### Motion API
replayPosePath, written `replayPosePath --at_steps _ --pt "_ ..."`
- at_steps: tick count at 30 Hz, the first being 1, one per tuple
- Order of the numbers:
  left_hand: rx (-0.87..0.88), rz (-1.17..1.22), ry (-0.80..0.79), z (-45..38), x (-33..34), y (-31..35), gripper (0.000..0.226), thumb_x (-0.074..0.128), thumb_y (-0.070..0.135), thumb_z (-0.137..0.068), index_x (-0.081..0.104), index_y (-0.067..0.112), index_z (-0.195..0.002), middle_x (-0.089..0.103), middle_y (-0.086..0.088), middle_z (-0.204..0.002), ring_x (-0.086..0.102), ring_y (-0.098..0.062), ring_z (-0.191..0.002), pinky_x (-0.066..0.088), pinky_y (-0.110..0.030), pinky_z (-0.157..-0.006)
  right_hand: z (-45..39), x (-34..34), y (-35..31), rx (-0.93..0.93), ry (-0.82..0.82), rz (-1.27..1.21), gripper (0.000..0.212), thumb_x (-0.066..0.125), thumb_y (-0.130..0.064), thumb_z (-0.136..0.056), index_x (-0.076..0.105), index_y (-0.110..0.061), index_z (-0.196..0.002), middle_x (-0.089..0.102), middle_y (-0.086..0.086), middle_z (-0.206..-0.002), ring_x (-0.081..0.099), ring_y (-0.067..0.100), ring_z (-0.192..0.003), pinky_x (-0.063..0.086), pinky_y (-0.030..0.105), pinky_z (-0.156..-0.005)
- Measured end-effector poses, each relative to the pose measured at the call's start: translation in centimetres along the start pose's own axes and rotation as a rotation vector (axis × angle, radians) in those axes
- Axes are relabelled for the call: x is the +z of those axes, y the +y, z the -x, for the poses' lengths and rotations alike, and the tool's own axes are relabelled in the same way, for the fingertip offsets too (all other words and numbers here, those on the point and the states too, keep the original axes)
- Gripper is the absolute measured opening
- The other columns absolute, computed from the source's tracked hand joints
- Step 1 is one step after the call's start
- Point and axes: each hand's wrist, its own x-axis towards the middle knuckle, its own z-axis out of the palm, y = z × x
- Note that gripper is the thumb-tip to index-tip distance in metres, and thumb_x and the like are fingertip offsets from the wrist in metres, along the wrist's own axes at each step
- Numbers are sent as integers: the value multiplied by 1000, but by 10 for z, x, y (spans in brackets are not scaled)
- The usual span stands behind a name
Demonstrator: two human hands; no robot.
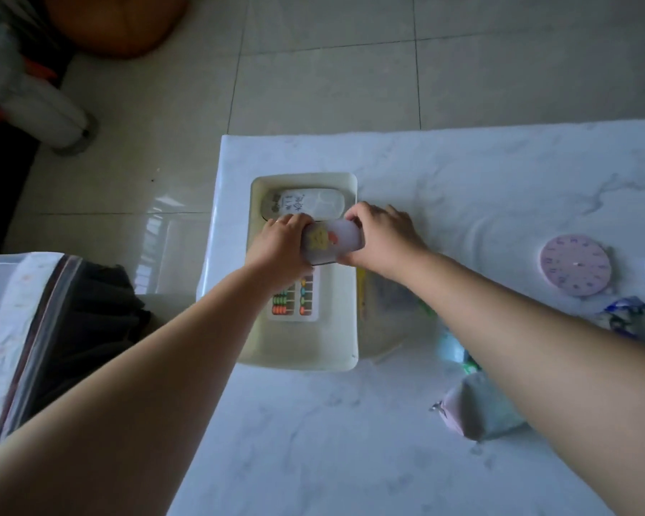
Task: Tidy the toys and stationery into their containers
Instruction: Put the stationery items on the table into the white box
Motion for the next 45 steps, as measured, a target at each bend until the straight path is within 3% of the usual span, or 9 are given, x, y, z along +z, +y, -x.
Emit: replayPosePath --at_steps 6,13,16,20,23,27,30,39,45 --pt "56 -145 42 -26 21 -36 68 76 24 -71 48 22 -133 43 -5 -128 37 -27 -121 42 -37 -97 -37 34 -35 18 -67 453 46 65 -33 -74 53 -14 -114 59 7 -119 37 27 -125 20 41 -106" --pt "139 -238 89 -44 44 -53 70 73 18 -72 42 25 -135 42 -7 -128 39 -30 -118 41 -38 -93 -51 66 -29 98 18 549 38 62 -24 -82 55 -10 -117 58 10 -123 28 28 -136 -4 47 -118" --pt "133 -239 164 -45 48 -58 60 64 13 -75 45 25 -131 45 -10 -122 42 -33 -114 41 -40 -88 -50 74 -24 82 117 479 33 62 -15 -80 57 -10 -112 59 12 -120 33 27 -134 1 46 -116" --pt "142 -308 170 -50 49 -58 62 69 20 -71 44 25 -128 45 -10 -120 44 -33 -112 41 -40 -85 -40 70 -11 -25 315 246 43 76 -24 -67 64 -17 -108 62 7 -107 54 33 -108 36 40 -92" --pt "124 -302 142 -49 48 -57 66 73 29 -70 41 25 -128 43 -10 -123 41 -32 -113 39 -40 -88 -23 58 2 170 494 93 34 65 -14 -80 59 -15 -113 56 12 -111 53 35 -102 42 40 -86" --pt "161 -246 148 -45 46 -48 67 73 51 -70 45 24 -124 43 -8 -125 42 -30 -115 39 -40 -94 -4 52 37 647 240 24 44 62 -24 -87 47 -12 -127 47 16 -129 48 37 -118 42 41 -95" --pt "155 -139 167 -40 44 -34 61 69 51 -76 47 21 -124 45 -8 -125 42 -30 -116 39 -39 -94 5 58 49 879 9 21 73 73 -50 -74 47 -6 -127 50 18 -129 52 37 -120 44 41 -96" --pt "123 -15 140 -14 52 -1 62 64 52 -82 43 20 -130 44 -8 -130 38 -29 -119 37 -38 -96 4 66 52 1062 -37 -322 104 89 -46 -56 38 -3 -136 50 15 -138 53 32 -124 47 35 -98" --pt "148 -92 139 10 47 23 73 64 53 -82 34 23 -141 41 -10 -135 36 -29 -122 37 -38 -97 32 34 56 838 229 -407 39 67 -40 -84 56 -15 -113 66 9 -116 63 31 -104 41 28 -75"
